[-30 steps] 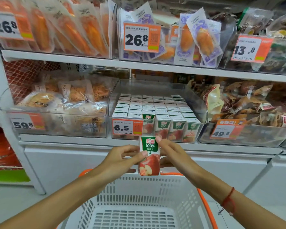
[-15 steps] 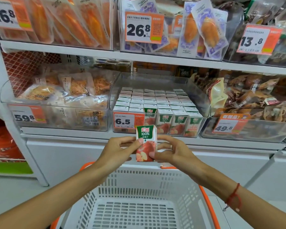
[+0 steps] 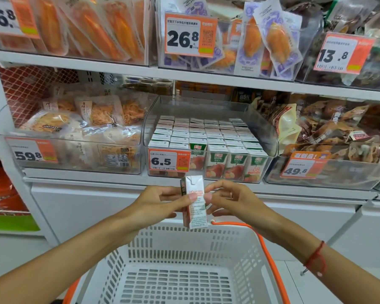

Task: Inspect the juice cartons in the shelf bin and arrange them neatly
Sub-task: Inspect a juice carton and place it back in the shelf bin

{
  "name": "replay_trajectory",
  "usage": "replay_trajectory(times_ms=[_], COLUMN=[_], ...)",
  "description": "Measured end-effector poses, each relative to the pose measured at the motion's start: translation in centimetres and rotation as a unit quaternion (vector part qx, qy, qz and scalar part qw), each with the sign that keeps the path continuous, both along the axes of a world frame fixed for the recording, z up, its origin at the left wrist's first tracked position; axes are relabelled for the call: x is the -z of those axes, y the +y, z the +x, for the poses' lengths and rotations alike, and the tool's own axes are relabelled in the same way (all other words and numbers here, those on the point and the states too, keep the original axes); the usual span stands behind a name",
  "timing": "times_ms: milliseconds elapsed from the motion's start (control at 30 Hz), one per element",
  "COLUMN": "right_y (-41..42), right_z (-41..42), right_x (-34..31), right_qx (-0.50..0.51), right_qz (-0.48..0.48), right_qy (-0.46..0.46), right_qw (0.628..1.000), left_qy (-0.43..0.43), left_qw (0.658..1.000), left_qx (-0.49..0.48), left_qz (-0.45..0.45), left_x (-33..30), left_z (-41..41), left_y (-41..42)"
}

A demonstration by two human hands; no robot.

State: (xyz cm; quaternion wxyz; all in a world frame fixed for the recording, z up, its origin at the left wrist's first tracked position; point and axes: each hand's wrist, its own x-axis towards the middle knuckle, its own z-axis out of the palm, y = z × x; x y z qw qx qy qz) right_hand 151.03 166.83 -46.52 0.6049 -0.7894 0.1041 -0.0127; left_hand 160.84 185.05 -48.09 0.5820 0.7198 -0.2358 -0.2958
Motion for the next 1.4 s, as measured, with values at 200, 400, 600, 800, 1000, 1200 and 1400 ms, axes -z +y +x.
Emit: replay_trajectory(times_ms=[200,400,600,800,1000,1200,1400], right_y=[-0.4,0.2,1.7,1.9,0.2,0.4,2.0], right_z=[0.1,-0.1,0.3,0.3,0.3,0.6,0.2], right_x=[0.6,1.0,1.6,2.2,0.7,0.8,1.4], right_qx=[-0.025,-0.086,0.087,0.067,-0.001,0.081,0.128], right_qz=[-0.002,0.016,-0.152,-0.238,-0.008,-0.003,-0.264], right_qy=[0.041,0.068,0.012,-0.033,0.042,0.027,-0.073], right_qw=[0.999,0.994,0.984,0.968,0.999,0.996,0.953], left_qy=[0.017,0.016,-0.024,-0.027,0.019,0.040,0.096], left_qw=[1.000,0.998,0.991,0.990,0.997,0.996,0.990], left_qx=[-0.018,-0.039,-0.115,-0.122,-0.051,-0.054,-0.087], left_qz=[-0.011,-0.054,-0.069,-0.068,-0.061,-0.061,-0.063], left_x=[0.2,0.5,1.2,1.4,0.6,0.8,0.6], left_z=[-0.2,-0.3,-0.6,-0.9,0.3,-0.3,-1.5], left_y=[-0.2,-0.3,-0.8,-1.0,0.0,-0.5,-1.7])
